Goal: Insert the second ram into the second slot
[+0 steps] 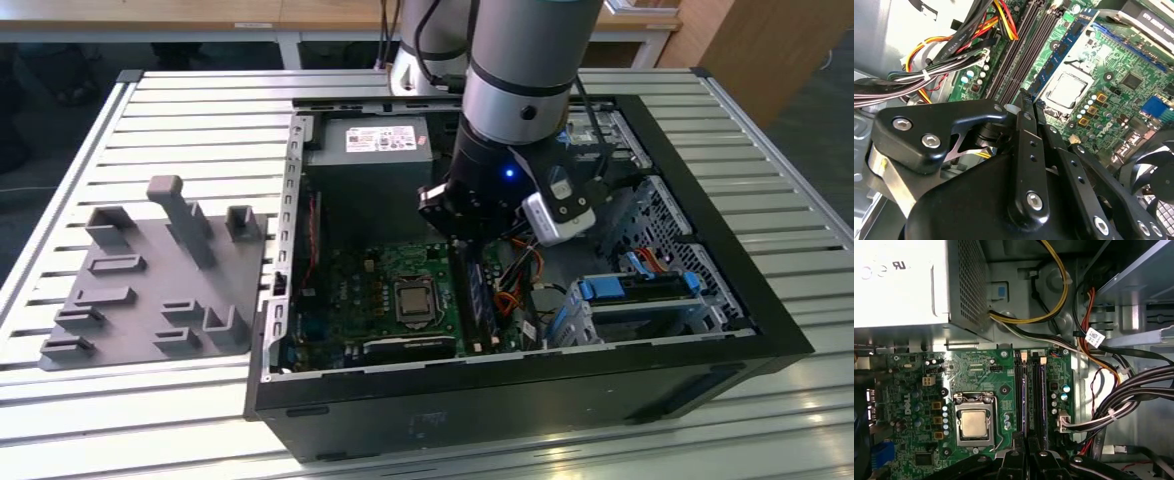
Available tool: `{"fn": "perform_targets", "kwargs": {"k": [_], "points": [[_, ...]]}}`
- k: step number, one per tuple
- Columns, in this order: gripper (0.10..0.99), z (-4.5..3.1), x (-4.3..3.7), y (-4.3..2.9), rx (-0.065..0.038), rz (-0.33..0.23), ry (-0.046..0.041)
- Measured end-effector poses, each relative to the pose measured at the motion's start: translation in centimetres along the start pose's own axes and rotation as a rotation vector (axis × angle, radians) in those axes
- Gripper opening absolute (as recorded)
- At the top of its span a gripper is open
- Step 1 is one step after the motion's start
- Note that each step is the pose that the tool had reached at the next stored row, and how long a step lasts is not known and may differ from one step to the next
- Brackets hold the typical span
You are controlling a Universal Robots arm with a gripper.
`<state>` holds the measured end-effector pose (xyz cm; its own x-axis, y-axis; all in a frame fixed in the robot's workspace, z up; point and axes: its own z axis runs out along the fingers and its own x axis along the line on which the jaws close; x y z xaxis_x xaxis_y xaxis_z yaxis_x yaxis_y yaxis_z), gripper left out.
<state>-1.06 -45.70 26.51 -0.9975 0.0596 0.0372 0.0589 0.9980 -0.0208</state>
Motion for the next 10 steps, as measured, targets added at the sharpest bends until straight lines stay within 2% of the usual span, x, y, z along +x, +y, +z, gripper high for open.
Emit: {"fn": "perform_targets", "kwargs": {"k": [4, 10], "points": [[0.137, 0.58, -0.03, 0.01, 0.0, -0.002, 0.0], [0.137, 1.18, -0.2, 0.03, 0.001, -0.033, -0.0006]]}}
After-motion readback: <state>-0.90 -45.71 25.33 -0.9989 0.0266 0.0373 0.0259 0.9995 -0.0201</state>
